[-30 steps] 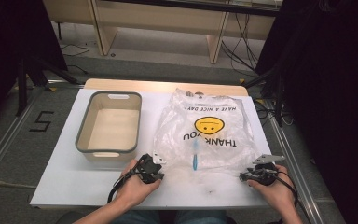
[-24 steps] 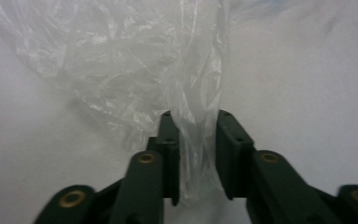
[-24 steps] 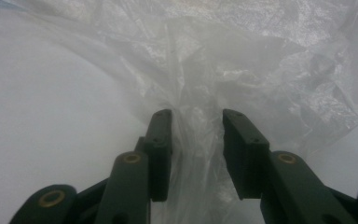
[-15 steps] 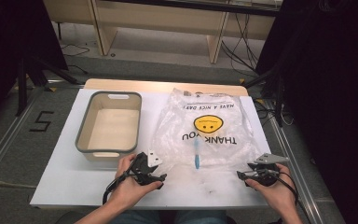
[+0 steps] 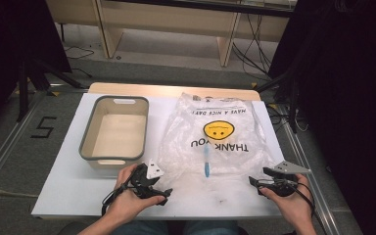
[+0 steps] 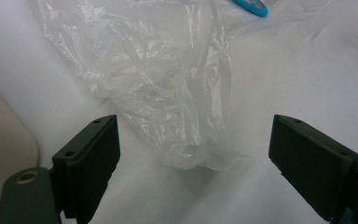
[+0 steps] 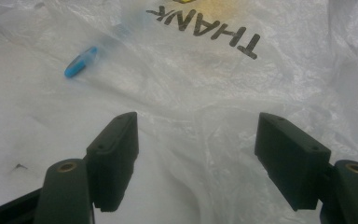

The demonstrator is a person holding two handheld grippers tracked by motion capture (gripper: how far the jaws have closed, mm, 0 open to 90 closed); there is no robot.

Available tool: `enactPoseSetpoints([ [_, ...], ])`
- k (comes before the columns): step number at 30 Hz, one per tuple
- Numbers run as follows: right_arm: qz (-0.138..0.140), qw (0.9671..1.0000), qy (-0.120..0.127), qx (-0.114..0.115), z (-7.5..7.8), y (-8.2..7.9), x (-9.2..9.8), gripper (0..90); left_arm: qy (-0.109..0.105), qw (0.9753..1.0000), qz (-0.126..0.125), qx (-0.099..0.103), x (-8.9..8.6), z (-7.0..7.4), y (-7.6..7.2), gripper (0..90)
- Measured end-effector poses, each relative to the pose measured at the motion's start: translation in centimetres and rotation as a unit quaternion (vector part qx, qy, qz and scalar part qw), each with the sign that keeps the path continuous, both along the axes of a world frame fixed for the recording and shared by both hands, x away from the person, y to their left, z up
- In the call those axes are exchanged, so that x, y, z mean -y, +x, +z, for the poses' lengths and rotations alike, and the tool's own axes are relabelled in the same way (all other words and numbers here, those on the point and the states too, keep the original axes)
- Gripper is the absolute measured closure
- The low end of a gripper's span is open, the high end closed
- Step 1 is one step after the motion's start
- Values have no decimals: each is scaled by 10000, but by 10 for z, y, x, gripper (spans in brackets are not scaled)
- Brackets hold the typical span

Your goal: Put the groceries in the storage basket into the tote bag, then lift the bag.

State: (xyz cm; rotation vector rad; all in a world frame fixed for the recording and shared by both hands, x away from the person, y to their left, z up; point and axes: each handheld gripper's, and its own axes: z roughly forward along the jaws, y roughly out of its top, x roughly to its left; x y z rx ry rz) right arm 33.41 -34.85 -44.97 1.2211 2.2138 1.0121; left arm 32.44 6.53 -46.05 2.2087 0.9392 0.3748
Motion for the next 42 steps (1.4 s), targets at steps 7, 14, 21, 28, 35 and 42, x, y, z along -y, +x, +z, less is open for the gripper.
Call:
enactPoseSetpoints([
  [7,-72,10000,2,-20,-1,0,2,313,-4,10000,15,-46,-2,-3,0,162],
  [14,-165,9999,-3,-44,-2,-1,4,316,-1,10000,19,-33,-1,-4,1,162],
  [21,-258,9996,53,-55,-1,0,5,314,-67,9999,-32,-105,-1,-6,2,165],
  [28,-338,9993,131,-44,0,-1,7,315,-82,9999,-7,-129,-3,-7,2,170],
  [35,-314,9993,192,-53,-3,-2,10,315,6,9999,44,-140,0,-8,0,179],
  [42,-318,9993,165,-93,-2,-3,13,312,21,9996,30,-271,0,-13,2,247],
])
